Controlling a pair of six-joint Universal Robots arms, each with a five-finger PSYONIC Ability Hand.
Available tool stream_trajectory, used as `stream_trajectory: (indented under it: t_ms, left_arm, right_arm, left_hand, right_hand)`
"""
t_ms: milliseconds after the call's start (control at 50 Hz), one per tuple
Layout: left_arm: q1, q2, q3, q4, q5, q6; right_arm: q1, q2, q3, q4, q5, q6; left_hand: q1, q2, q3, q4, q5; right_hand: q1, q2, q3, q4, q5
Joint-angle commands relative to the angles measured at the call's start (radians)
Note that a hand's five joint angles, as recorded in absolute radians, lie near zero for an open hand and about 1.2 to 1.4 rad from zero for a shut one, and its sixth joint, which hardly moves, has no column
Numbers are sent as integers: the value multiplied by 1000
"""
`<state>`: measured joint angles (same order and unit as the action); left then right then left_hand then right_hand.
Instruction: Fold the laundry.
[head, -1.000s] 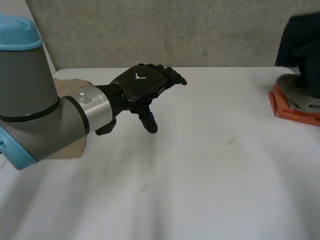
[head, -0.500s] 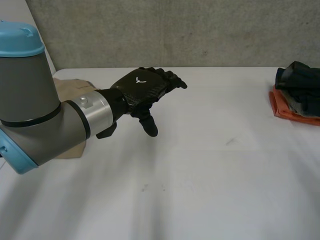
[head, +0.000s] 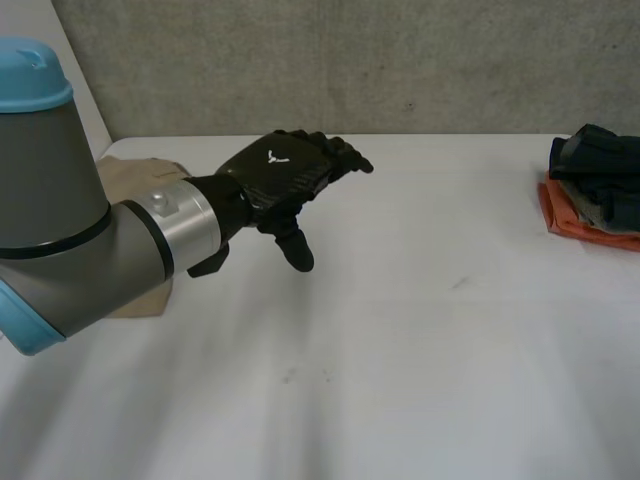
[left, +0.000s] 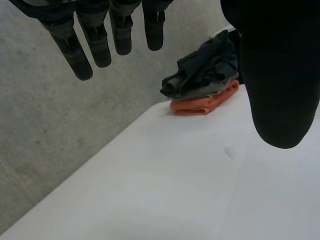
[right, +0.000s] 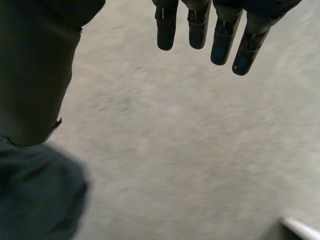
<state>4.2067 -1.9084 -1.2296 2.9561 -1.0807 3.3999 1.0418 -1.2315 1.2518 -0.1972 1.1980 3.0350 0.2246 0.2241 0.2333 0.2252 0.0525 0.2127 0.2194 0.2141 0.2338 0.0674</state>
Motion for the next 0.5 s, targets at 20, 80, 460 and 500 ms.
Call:
stream_trajectory:
  t_ms: [20,80,460,500]
  left_arm:
    - [4,37,19,58,-90,-36]
    - [15,83,15,155,-220,-105]
    - [450,-78,-137,325,-280,188]
    - [495,-155,-122,322,-277,309]
  right_arm:
    - [27,-110,-48,-36,208,-21]
    - [142,-144,-35,-86,213,-2]
    - [958,-63,469,-272,-60,-145]
    - [968,-45,491,-269,-52,-189]
  left_hand:
    - [30,31,21,29,28]
    - [4,4,-5,3,1]
    - [-38,-37,-46,-38,-40]
    - [-26,-25,-35,-26,-28]
  right_hand:
    - [-38,-45,-40,-59,-67]
    - [-38,-45,-40,-59,-67]
    - [-38,-45,-40,-59,-67]
    - [-38,-45,-40,-59,-67]
